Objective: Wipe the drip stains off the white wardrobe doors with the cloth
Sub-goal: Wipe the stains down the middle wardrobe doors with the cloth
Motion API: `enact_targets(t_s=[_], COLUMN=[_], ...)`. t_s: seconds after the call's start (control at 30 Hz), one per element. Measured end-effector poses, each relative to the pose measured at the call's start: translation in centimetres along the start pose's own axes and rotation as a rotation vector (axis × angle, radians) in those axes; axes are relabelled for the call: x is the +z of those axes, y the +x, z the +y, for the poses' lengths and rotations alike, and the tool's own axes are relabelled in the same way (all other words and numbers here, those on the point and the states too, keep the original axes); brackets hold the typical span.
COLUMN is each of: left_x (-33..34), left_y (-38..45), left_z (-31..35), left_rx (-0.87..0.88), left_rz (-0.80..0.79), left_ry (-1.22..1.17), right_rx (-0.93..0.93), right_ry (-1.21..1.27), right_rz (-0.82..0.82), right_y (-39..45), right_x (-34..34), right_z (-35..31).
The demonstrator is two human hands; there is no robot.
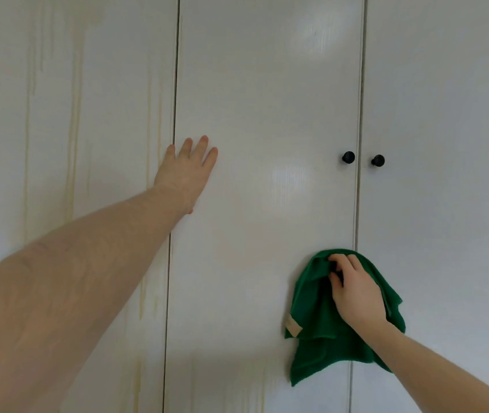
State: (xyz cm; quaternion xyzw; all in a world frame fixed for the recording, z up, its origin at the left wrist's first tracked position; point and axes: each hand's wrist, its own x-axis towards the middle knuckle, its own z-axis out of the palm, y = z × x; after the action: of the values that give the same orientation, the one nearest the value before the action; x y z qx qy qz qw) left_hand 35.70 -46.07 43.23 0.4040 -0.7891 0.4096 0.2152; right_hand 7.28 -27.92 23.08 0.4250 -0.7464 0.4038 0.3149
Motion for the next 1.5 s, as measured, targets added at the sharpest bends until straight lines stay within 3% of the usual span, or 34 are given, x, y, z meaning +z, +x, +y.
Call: enact_targets(t_s=[0.13, 0.43, 0.67, 0.83, 1.0, 1.27, 1.5], left_x=[0.0, 0.0, 0.8, 0.6, 0.6, 1.0, 1.5], left_y=[0.0, -0.1, 0.3, 0.5, 0.3, -0.2, -1.4], left_z=[0.2, 0.6, 0.5, 0.5, 0.6, 0.3, 0.1], left_rx=[-0.011, -0.02, -0.027, -0.019, -0.019, 0.006, 0.032], left_rz=[0.002, 0.026, 0.02, 0.009, 0.003, 0.054, 0.029], left_ry=[0.003, -0.041, -0.022, -0.032, -0.037, 0.001, -0.013], right_rx=[0.044, -0.137, -0.391, -0.442, -0.548, -0.24, 0.188], right_ry=[0.095, 0.392, 0.273, 0.241, 0.107, -0.046, -0.031], right_rz=[0.04, -0.029, -0.213, -0.183, -0.225, -0.244, -0.179], right_y=[0.1, -3.1, -4.7, -4.8, -5.0, -4.7, -3.1], right_x=[-0.9, 4.9, 10.4, 12.0, 10.6, 3.9, -1.0], right_z=[-0.9, -12.4, -19.9, -19.0, -12.7, -1.4, 2.0])
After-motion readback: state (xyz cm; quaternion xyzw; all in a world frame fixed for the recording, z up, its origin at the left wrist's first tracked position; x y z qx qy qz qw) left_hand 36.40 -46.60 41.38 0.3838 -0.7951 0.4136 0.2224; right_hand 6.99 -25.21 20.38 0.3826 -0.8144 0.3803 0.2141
